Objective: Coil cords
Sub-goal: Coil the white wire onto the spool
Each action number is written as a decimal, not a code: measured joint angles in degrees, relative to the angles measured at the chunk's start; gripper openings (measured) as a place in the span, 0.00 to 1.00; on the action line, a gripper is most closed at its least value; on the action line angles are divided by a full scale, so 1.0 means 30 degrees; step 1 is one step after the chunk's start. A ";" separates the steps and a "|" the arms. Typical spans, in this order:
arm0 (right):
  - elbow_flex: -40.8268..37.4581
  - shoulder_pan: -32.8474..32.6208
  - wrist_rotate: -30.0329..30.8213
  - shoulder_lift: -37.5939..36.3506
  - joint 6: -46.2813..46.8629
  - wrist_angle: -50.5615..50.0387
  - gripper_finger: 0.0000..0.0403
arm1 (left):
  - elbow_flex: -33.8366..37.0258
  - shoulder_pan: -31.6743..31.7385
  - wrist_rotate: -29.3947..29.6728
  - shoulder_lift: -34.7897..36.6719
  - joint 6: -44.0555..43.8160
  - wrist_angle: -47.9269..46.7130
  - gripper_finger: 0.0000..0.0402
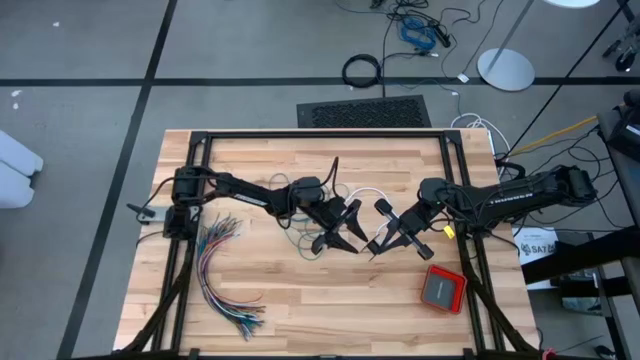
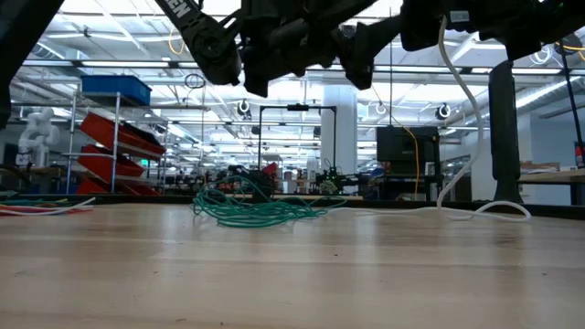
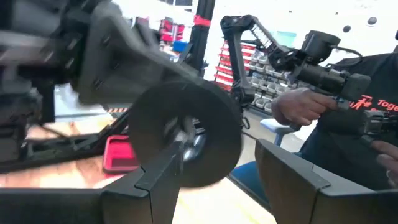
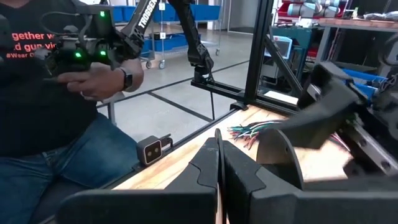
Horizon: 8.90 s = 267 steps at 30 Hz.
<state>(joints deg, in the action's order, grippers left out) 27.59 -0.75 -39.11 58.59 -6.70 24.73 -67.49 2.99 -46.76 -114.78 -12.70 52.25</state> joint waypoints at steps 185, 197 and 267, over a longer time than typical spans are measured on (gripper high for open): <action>-0.5414 -0.0633 1.2808 -0.3180 0.4261 -0.1945 0.00 | -0.2031 0.0577 1.0287 0.1464 0.9836 -1.5614 0.23; -0.2288 -0.2912 1.3034 -0.3302 0.3282 -0.5658 0.00 | -0.2031 0.0864 1.3543 0.1464 0.9906 -1.6184 0.23; -0.0245 0.1082 1.4994 -0.0089 -0.0583 -0.7036 0.00 | -0.2031 0.0796 0.6050 0.2091 0.6547 -1.8351 0.23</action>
<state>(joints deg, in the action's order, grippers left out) 26.86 2.49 5.87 58.33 -8.45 3.62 -73.58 5.38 -28.61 -108.51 6.94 -2.80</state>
